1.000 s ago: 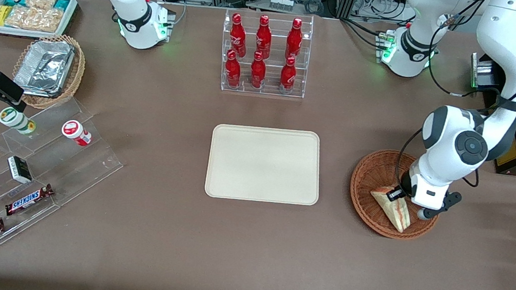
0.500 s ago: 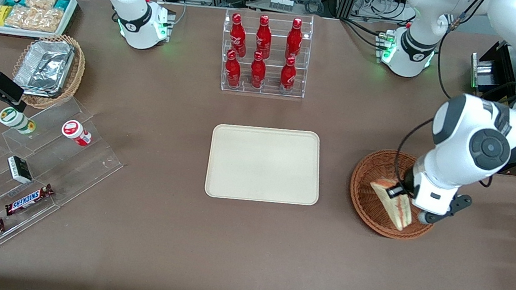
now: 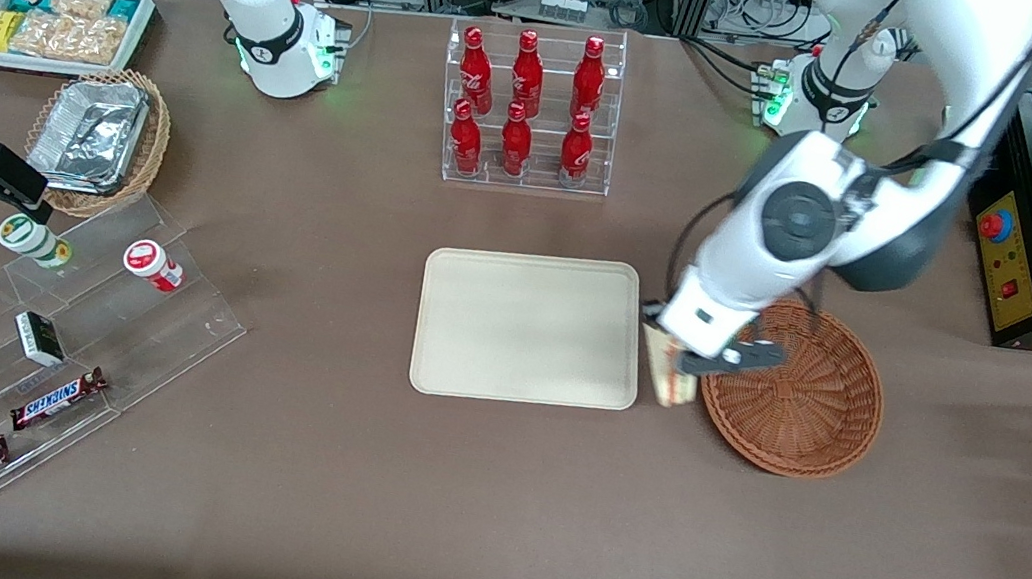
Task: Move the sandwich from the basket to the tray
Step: 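Lift the sandwich and carry it over the cream tray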
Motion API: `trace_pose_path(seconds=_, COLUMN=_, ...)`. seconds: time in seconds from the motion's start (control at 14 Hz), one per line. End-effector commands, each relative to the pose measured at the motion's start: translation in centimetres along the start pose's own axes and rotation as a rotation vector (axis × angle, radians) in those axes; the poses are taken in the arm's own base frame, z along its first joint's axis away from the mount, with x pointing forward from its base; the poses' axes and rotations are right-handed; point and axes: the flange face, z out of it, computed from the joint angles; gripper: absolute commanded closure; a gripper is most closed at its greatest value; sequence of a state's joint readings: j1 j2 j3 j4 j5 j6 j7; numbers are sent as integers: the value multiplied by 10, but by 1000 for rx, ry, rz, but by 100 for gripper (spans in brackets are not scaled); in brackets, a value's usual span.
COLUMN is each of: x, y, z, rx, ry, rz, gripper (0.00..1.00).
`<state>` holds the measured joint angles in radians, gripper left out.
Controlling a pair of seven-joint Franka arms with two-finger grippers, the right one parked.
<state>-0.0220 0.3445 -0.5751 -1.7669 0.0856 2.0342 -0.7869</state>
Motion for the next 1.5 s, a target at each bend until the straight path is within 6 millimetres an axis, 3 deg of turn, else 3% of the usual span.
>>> trace_pose_path(seconds=0.0, x=-14, y=55, z=23, rx=-19, ry=-29, rz=81, gripper=76)
trace_pose_path(seconds=0.21, x=-30, y=96, z=61, rx=-32, ry=-79, rz=126, gripper=76)
trace_pose_path(seconds=0.64, x=-51, y=135, z=120, rx=-13, ry=6, rz=124, gripper=76)
trace_pose_path(seconds=1.14, x=-63, y=147, z=161, rx=-9, ry=27, rz=128, gripper=76)
trace_pose_path(seconds=1.21, x=-63, y=147, z=166, rx=-4, ry=27, rz=133, gripper=71)
trace_pose_path(seconds=1.29, x=-63, y=146, z=171, rx=4, ry=32, rz=143, gripper=58)
trace_pose_path(seconds=1.43, x=-61, y=146, z=167, rx=2, ry=50, rz=150, gripper=13)
